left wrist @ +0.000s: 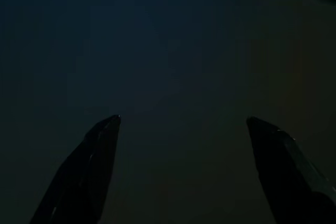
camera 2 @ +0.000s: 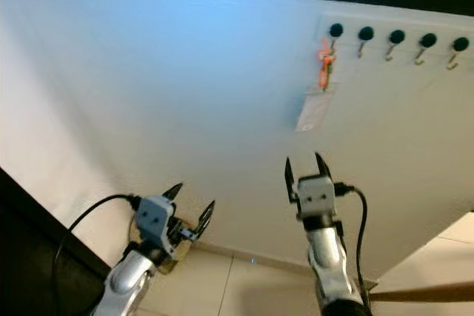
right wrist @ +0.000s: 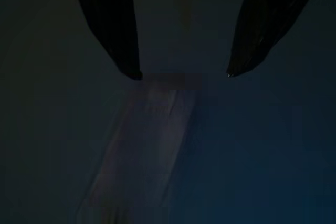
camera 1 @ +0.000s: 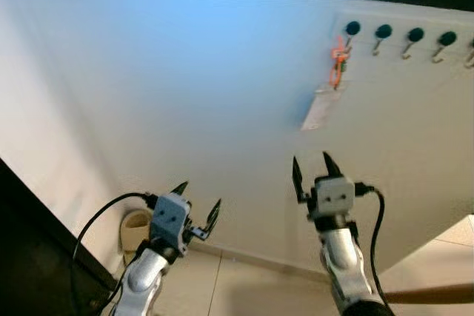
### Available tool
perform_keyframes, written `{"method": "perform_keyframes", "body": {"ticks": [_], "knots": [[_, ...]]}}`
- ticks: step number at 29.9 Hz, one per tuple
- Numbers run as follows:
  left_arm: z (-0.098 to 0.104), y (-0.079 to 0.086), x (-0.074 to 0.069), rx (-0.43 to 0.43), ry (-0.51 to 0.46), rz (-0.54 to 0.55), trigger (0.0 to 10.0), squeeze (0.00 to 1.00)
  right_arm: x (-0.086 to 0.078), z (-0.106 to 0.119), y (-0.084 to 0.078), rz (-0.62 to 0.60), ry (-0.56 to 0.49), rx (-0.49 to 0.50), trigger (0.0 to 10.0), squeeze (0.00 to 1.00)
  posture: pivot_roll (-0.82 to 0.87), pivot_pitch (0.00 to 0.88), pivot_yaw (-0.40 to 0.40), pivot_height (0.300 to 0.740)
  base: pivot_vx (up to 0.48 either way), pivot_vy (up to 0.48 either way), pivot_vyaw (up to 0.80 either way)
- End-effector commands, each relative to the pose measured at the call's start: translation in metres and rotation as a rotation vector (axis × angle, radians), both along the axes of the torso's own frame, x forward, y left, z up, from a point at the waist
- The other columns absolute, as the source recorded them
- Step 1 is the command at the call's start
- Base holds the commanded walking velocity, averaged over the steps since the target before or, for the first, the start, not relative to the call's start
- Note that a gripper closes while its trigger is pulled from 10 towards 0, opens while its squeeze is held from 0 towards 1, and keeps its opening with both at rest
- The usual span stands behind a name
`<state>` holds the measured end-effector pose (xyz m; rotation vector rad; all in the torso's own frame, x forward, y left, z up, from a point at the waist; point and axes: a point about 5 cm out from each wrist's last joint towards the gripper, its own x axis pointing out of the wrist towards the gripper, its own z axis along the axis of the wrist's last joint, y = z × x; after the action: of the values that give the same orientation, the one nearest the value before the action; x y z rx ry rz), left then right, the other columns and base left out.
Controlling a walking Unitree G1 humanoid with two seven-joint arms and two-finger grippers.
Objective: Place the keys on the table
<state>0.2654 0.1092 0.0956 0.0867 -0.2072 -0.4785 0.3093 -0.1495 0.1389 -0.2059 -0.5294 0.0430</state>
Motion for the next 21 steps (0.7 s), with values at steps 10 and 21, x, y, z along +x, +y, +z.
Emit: {"method": "perform_keyframes", "body": {"ticks": [10, 21], "knots": [[0.015, -0.007, 0.012, -0.039, 0.028, 0.042, 10.0, 0.00, 0.023, 0.024, 0.011, 0.070, 0.033, 0.014, 10.0, 0.00, 0.05, 0.082, -0.021, 0.740, 0.000, -0.088, 0.00], [0.034, -0.006, 0.017, -0.043, -0.014, 0.039, 10.0, 0.00, 0.032, 0.050, 0.020, 0.110, -0.012, 0.012, 10.0, 0.00, 0.05, 0.075, -0.020, 0.740, 0.000, 0.000, 0.00]]}}
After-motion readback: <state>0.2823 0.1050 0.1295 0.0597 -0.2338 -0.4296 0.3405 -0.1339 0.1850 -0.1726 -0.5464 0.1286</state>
